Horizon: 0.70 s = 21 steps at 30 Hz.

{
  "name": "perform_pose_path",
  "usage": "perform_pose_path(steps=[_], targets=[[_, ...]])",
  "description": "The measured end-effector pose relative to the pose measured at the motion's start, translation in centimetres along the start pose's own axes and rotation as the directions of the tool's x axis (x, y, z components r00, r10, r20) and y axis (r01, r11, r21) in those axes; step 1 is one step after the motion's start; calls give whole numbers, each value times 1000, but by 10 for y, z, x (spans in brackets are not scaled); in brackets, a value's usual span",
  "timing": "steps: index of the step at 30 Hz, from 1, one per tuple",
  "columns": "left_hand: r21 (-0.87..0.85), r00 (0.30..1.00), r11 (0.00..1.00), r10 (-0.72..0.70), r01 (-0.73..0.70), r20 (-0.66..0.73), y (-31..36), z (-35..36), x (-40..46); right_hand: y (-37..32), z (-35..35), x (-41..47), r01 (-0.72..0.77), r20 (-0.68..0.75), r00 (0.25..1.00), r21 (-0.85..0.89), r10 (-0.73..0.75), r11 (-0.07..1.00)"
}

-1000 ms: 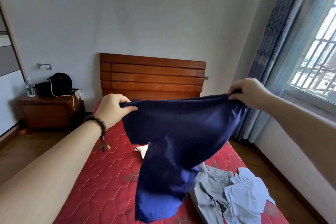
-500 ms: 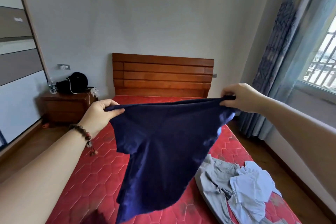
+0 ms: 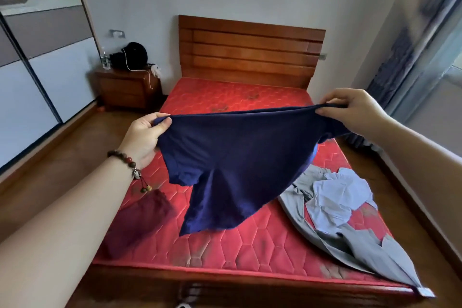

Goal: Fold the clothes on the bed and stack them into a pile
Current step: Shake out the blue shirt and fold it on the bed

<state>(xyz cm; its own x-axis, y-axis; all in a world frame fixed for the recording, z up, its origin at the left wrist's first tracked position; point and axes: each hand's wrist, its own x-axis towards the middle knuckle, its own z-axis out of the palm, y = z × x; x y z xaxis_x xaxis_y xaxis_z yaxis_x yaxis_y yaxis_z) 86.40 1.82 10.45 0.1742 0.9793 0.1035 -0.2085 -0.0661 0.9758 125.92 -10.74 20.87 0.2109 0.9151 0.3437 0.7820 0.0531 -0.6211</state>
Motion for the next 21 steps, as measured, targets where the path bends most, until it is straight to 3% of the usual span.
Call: perform_pose_path(steps=[6, 15, 18, 21], targets=[[2, 996, 998, -56, 56, -73, -22, -8, -25, 1, 21, -6, -31, -31, 999, -7, 31, 999], [122, 976, 976, -165, 182, -140, -98, -20, 31, 58, 93, 60, -56, 120, 989, -210, 83, 976], [312, 972, 928, -157, 206, -174, -142, -27, 63, 92, 137, 88, -134, 156, 972, -233, 173, 963], [515, 965, 817, -203, 260, -166, -193, -35, 95, 133, 190, 114, -231, 193, 937, -287, 292, 930]])
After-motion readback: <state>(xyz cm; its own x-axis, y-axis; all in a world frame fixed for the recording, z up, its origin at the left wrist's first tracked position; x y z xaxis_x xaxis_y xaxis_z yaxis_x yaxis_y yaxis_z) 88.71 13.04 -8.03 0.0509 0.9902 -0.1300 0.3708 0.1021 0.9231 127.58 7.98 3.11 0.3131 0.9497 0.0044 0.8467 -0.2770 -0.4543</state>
